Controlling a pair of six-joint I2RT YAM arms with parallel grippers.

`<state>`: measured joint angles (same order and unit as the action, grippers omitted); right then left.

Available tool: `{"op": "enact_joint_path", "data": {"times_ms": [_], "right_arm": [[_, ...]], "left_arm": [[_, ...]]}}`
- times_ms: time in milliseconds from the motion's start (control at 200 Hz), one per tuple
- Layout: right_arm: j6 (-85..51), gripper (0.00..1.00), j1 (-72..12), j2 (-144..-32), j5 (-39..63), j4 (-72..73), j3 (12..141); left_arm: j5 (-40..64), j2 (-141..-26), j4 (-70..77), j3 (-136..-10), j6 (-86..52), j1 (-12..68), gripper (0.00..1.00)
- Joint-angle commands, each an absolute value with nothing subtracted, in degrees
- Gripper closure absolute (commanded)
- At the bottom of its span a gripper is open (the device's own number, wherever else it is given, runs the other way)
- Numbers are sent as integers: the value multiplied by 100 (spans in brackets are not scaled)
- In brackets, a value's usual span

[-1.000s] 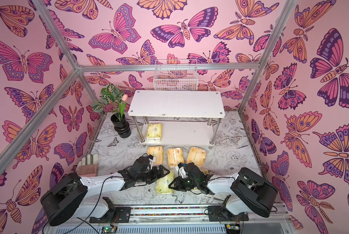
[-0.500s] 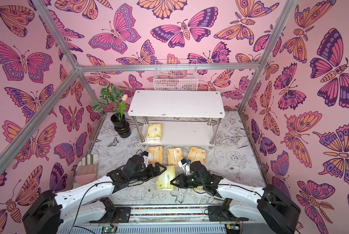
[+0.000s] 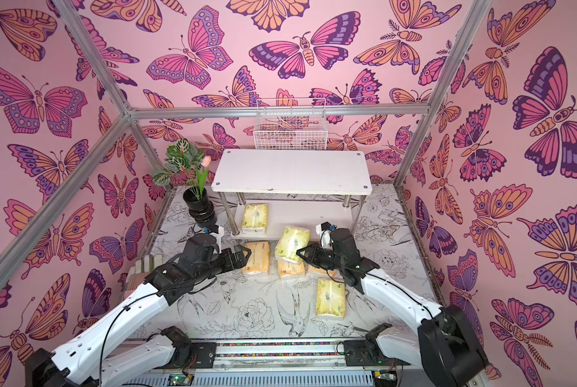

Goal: Place the tissue boxes on the shelf by color
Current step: Place a box of tissues on the shelf.

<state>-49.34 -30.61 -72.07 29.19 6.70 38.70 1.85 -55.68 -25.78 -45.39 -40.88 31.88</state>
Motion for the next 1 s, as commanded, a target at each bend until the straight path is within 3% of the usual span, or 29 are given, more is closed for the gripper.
{"op": "enact_joint_path", "data": {"times_ms": [0, 456, 826, 931, 996], "right_arm": [[-4628, 90, -2843, -7867, 3176, 811, 4498], [-4532, 89, -2575, -10138, 3627, 1035, 6066], [-4491, 85, -2415, -10736, 3566, 1007, 6408], [-4509, 69, -2344, -10782, 3528, 998, 6469], [-4492, 48, -2314, -10788, 3524, 967, 6506]], "left_arm": [[223, -5650, -2941, -4692, -3595, 3077, 0], [439, -5590, -2970, -4606, -3547, 3033, 0], [494, -5537, -2959, -4537, -3595, 3029, 1], [527, -5555, -2962, -4527, -3612, 3028, 0], [544, -5555, -2962, -4527, -3621, 3031, 0]]}}
